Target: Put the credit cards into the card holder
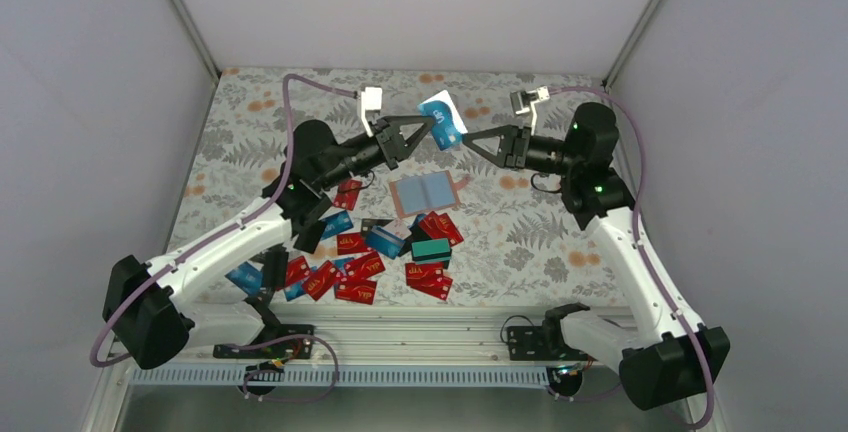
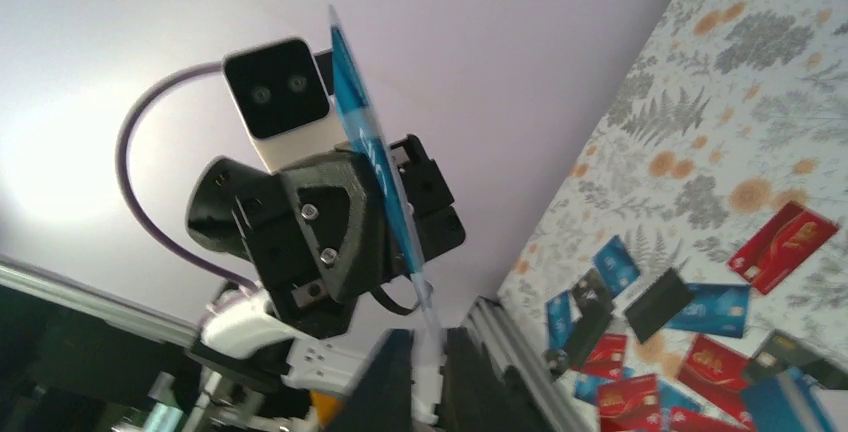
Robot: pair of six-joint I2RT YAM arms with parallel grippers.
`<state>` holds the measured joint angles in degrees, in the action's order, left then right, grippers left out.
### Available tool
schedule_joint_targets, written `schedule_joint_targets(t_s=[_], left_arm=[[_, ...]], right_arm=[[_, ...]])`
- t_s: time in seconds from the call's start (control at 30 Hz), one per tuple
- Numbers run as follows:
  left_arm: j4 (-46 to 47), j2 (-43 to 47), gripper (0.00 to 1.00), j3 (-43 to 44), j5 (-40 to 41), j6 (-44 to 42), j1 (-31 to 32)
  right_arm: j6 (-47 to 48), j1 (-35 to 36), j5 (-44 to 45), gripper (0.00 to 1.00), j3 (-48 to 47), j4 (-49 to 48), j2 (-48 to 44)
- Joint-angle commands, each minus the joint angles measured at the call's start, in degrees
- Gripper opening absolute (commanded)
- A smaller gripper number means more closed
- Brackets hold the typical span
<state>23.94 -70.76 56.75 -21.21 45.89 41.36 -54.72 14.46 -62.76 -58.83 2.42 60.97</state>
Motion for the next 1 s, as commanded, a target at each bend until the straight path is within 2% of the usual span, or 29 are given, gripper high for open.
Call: schedule_joint_targets(t_s=[0.0, 0.03, 0.1, 0.4, 0.57, 0.8, 0.9, 0.97], left_arm=[[-0.7, -0.5, 0.02, 1.6, -1.1, -0.8, -0.4], [-1.4, -0.3, 0.02, 1.5, -1.2, -0.9, -0.4], [-3.3, 0.2, 0.02, 1.5, -1.6, -1.3, -0.4], [-6.8, 0.4, 0.02, 1.6, -4.7, -1.6, -0.5], [-7.4, -1.0, 0.02, 1.7, -5.8, -1.2, -0.4], [-9.6, -2.6, 0.02, 2.8, -6.0, -1.7, -0.4], [-10.9, -4.0, 0.03, 3.2, -6.3, -2.3, -0.4], [-15.5, -4.9, 0.11, 4.2, -2.9, -3.8, -0.5]], right_arm=[[7.6, 0.1, -0.8, 0.32, -4.0, 5.9, 0.5], [9.3, 0.0, -0.5, 0.4, -4.6, 6.8, 1.2], [11.2, -0.2, -0.5, 0.43, -4.8, 7.1, 2.4], [17.2, -0.1, -4.2, 0.38, -7.8, 9.9, 6.5], [18.4, -0.1, -5.8, 0.3, -7.6, 9.3, 7.1], [20.2, -0.1, -6.3, 0.04, -6.9, 10.2, 8.0], [22.0, -0.1, -5.0, 0.04, -6.0, 12.2, 8.9], [22.7, -0.2, -1.7, 0.04, -4.9, 14.3, 9.5]])
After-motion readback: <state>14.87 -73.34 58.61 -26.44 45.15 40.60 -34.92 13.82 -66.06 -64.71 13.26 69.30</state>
